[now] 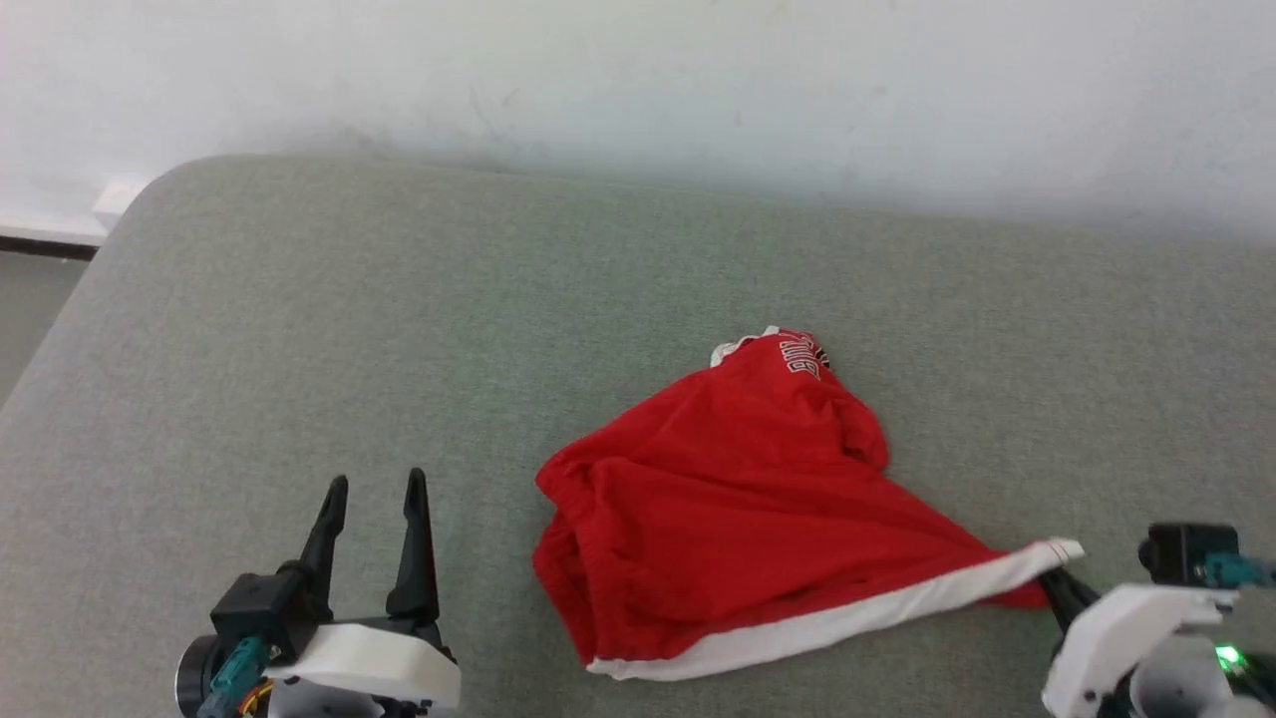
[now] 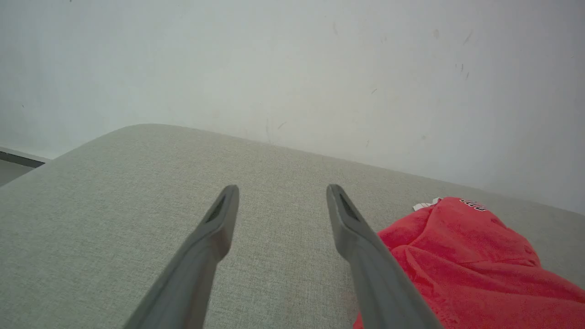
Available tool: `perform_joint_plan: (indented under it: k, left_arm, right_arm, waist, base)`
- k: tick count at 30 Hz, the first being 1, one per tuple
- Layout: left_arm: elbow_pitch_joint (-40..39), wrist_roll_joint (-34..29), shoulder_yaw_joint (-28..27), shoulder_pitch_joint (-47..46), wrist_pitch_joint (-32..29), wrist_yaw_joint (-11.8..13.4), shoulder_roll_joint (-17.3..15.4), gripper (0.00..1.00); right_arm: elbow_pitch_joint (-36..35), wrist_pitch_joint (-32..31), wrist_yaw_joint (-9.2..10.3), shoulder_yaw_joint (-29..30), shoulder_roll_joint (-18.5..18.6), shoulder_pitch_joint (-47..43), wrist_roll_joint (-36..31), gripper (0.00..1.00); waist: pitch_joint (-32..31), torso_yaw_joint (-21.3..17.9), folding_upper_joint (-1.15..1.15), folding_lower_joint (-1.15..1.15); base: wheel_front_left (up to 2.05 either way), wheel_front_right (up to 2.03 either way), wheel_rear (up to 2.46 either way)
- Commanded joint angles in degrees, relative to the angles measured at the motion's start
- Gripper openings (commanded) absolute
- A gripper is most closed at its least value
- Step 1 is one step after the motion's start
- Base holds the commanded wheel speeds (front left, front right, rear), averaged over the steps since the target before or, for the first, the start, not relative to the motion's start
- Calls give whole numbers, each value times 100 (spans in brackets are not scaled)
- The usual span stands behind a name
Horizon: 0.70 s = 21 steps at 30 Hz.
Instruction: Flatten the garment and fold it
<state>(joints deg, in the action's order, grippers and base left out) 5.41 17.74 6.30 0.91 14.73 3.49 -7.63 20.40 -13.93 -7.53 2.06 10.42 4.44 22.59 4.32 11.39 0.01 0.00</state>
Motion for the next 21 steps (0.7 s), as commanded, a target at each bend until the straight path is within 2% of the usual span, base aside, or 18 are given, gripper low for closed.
perform_joint_plan:
  k: [1, 2, 3, 4, 8, 12, 21]
  left_arm:
    - [25, -50, -26, 73, 27, -54, 8, 100]
    - [27, -63, -32, 73, 27, -61, 8, 100]
    - [33, -79, -32, 72, 27, -69, 9, 100]
    - [44, -90, -26, 74, 27, -80, 9, 100]
    - [126, -81, 38, 86, -30, -141, -11, 100]
    - [7, 1, 132, 123, -465, -223, -89, 100]
    - [-828, 398, 703, 456, -3010, -544, -472, 100]
  right_arm:
    - [-168, -104, 4, 192, -98, -232, -202, 0]
    - [-274, -178, 4, 302, -174, -351, -275, 19]
    - [-370, -236, 4, 379, -259, -448, -316, 45]
    - [-458, -273, 4, 415, -321, -528, -370, 100]
    - [-893, 12, 4, 534, -492, -706, -581, 100]
    - [-1440, 404, 4, 595, -603, -941, -820, 100]
    - [-2755, 265, 4, 454, -720, -1614, -1214, 100]
  waist:
    - [-18, -127, -1, 0]
    - [-10, -164, -1, 0]
    - [-10, -194, -1, 0]
    - [-9, -222, -1, 0]
    - [-33, -289, -1, 0]
    - [-135, -314, -1, 0]
    - [-361, -447, -1, 0]
  base:
    - [0, 0, 0]
    - [0, 0, 0]
    - [0, 0, 0]
    - [0, 0, 0]
    - [0, 0, 0]
    - [0, 0, 0]
    - [0, 0, 0]
